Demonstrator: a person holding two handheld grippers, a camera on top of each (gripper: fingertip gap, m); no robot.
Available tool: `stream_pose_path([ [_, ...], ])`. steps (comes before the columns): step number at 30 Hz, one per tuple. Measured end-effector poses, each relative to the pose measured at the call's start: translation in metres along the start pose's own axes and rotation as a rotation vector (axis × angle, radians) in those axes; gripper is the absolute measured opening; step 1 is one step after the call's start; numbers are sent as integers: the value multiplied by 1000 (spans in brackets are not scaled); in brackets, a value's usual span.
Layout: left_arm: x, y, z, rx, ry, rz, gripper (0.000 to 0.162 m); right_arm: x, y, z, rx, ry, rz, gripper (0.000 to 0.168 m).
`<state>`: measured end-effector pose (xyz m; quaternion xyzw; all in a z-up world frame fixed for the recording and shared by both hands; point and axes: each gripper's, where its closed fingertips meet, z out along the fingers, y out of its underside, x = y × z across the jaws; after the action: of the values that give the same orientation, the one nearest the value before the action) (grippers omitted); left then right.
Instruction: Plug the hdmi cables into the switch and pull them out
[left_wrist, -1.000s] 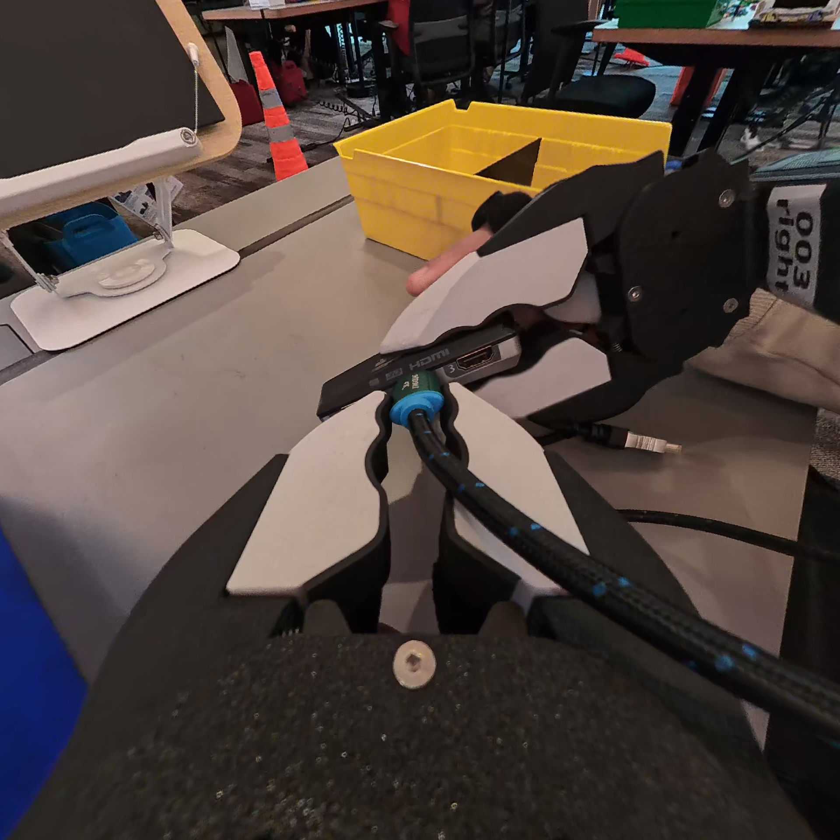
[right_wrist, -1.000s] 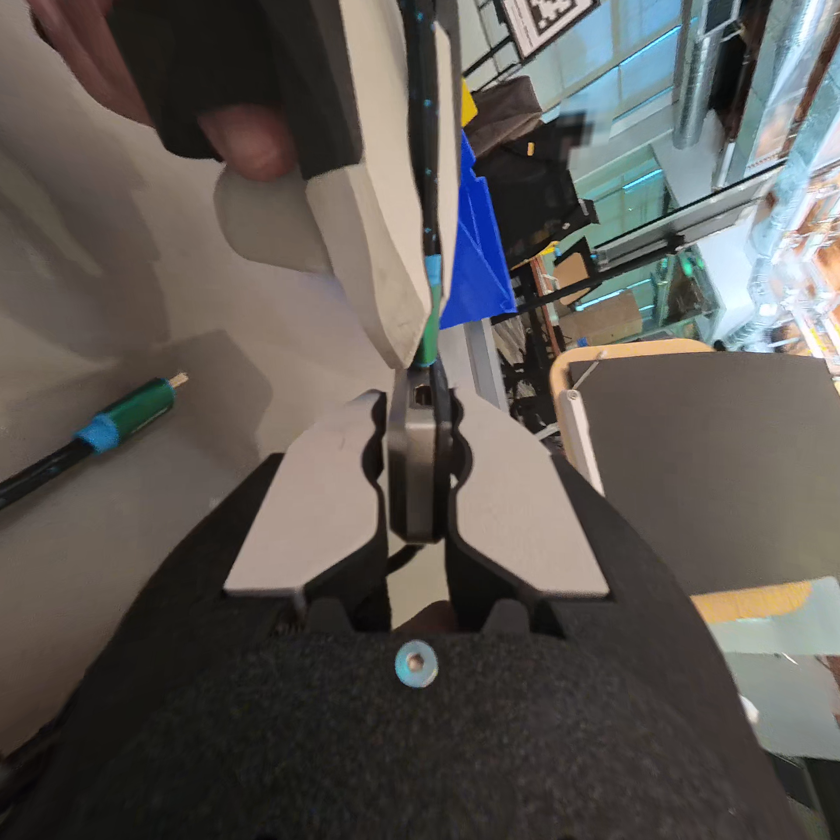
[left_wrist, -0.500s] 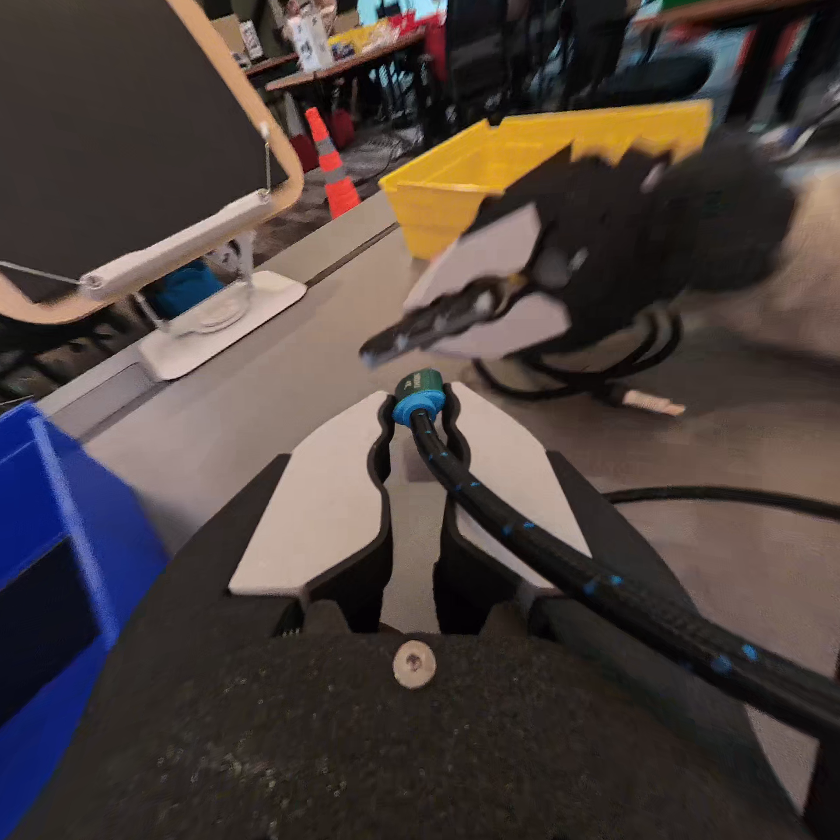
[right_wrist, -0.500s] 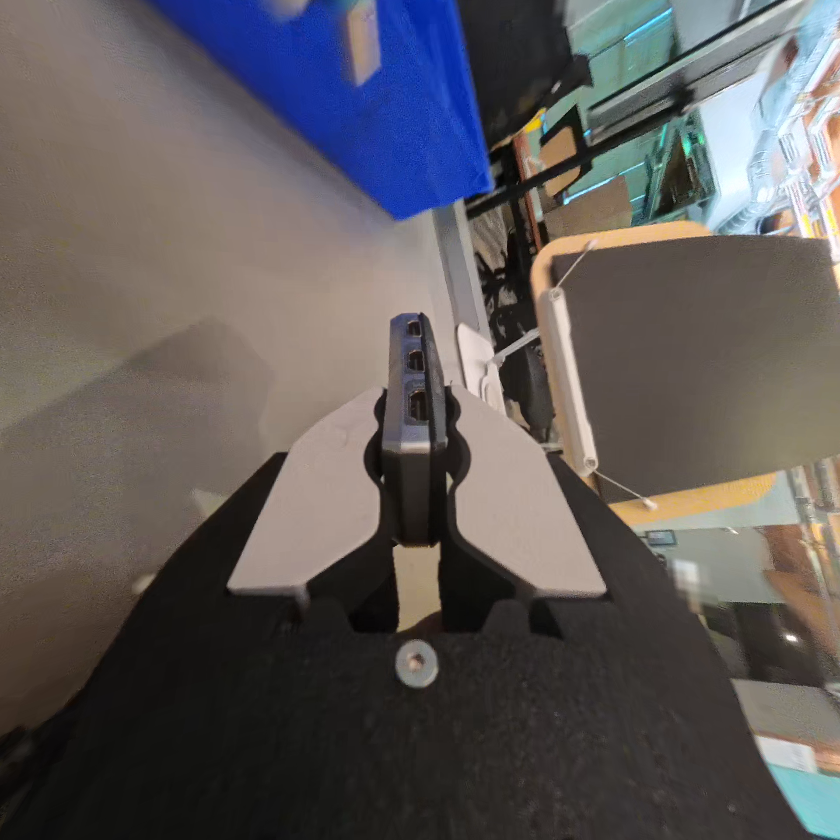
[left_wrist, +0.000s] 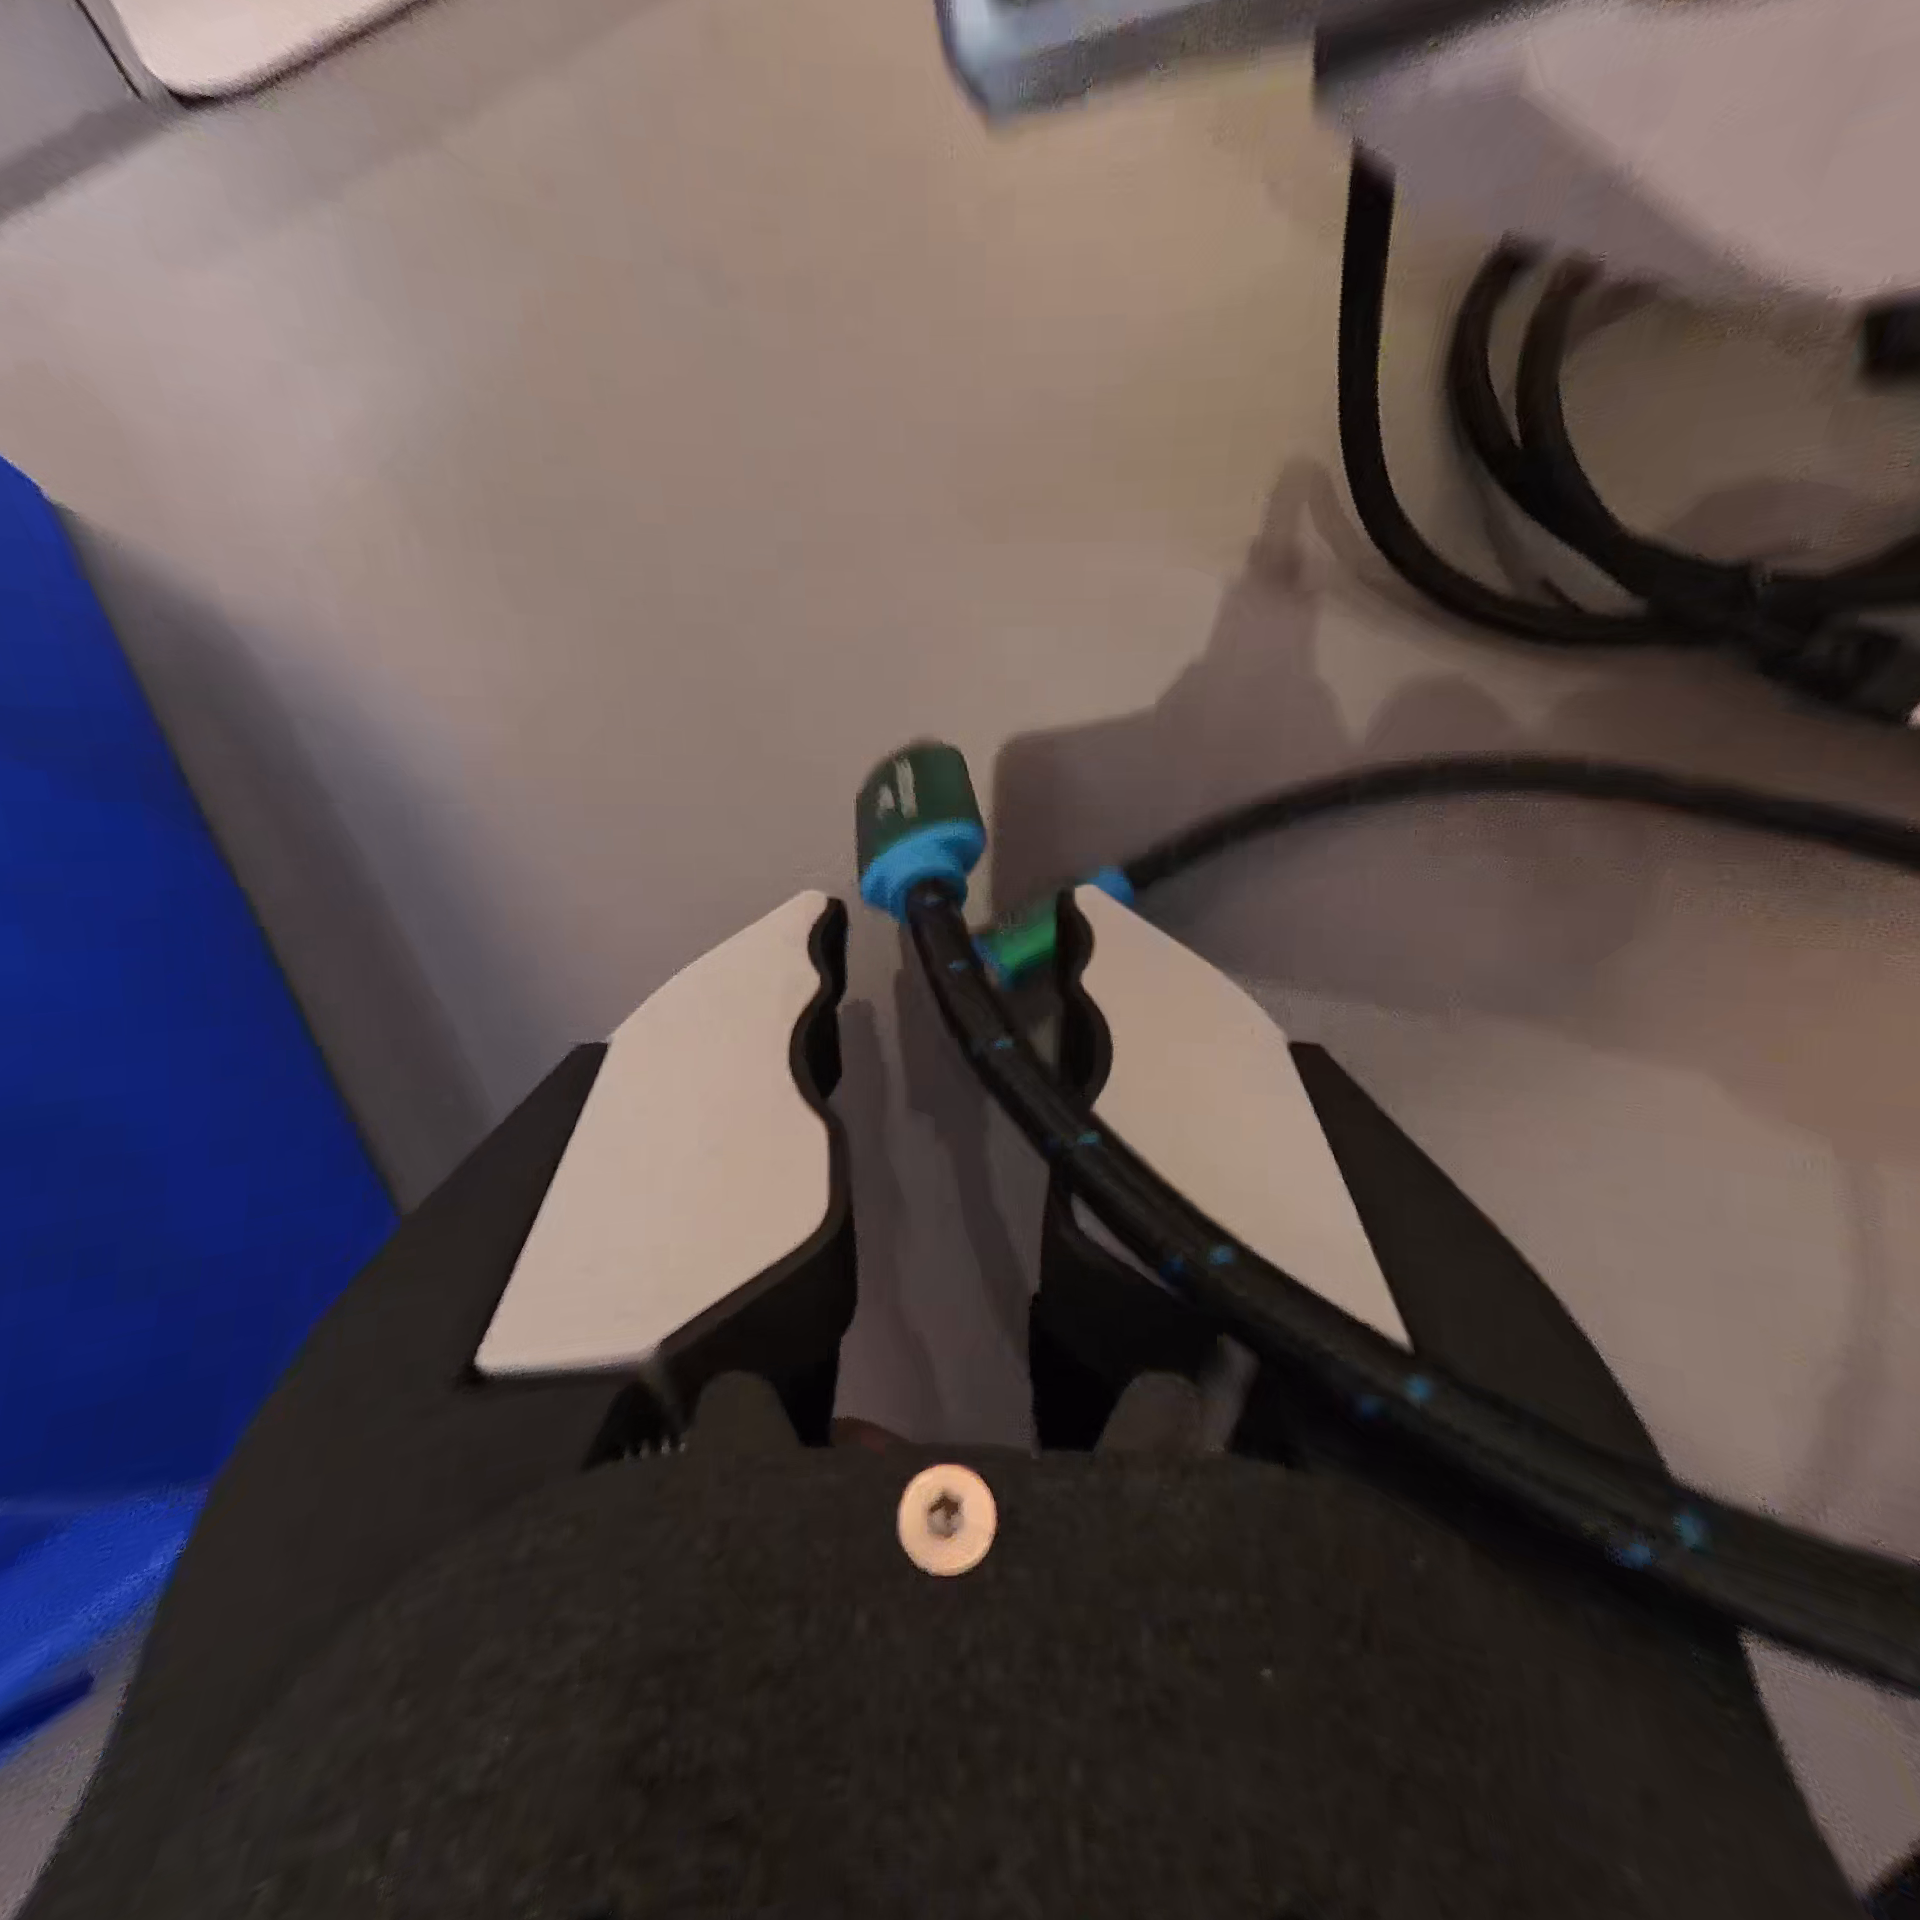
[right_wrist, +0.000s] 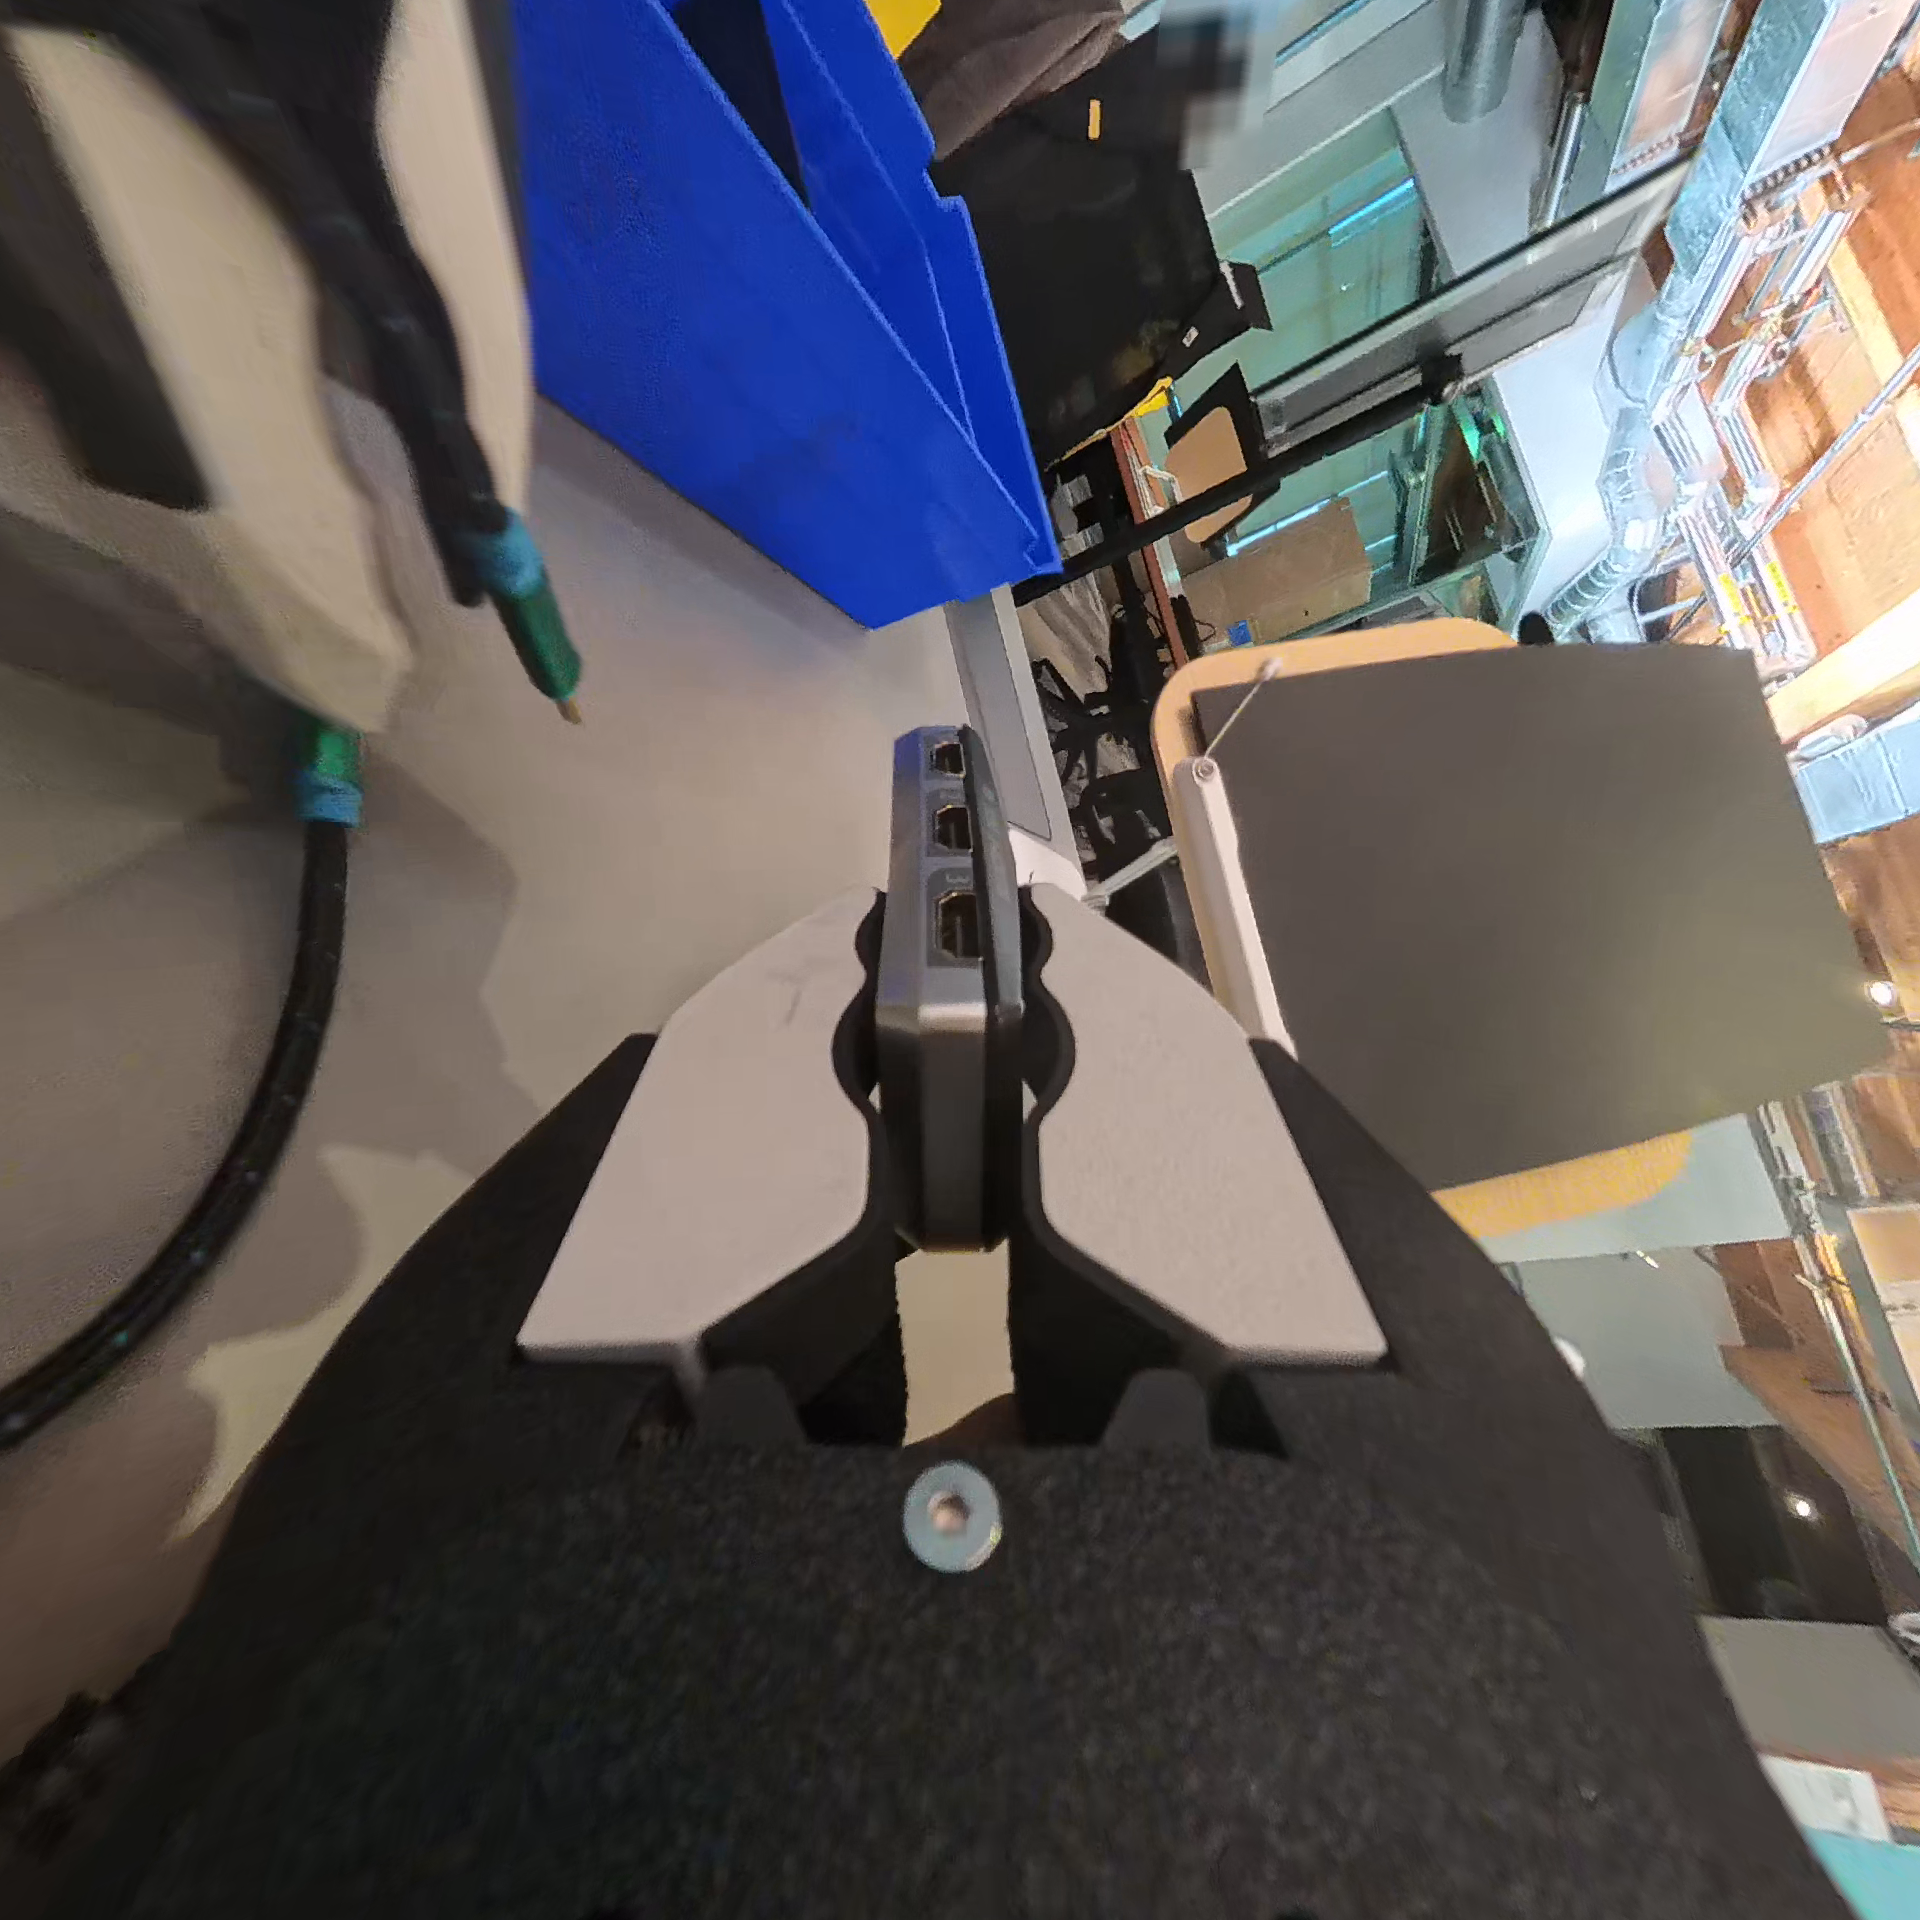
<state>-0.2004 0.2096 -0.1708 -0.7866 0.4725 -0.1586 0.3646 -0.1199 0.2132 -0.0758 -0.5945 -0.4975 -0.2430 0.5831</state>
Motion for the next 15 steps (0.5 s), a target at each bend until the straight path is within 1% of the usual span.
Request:
stream_pose_path([
  [2, 5, 18, -9, -61, 17, 21, 48, 7, 4, -2, -12, 9, 23, 22],
  [4, 6, 39, -19, -147, -2, 91, 55, 21, 5, -4, -20, 30, 54, 22],
  [5, 3, 46, -25, -170, -44, 143, 57, 33, 4, -6, -19, 49, 82, 22],
  [6, -1, 50, -32, -170, -94, 187, 52, 50, 2, -9, -15, 76, 112, 22],
  [8, -3, 58, -43, -180, -149, 243, 52, 94, -1, -17, -24, 153, 147, 22],
  [9, -1, 59, -48, -165, -156, 244, 51, 120, -2, -24, -22, 199, 160, 22],
  [12, 7, 61, -58, -116, -132, 207, 50, 200, -9, -49, 5, 313, 209, 22],
  [15, 11, 61, -66, -57, -111, 167, 49, 279, -5, -79, 5, 444, 224, 22],
])
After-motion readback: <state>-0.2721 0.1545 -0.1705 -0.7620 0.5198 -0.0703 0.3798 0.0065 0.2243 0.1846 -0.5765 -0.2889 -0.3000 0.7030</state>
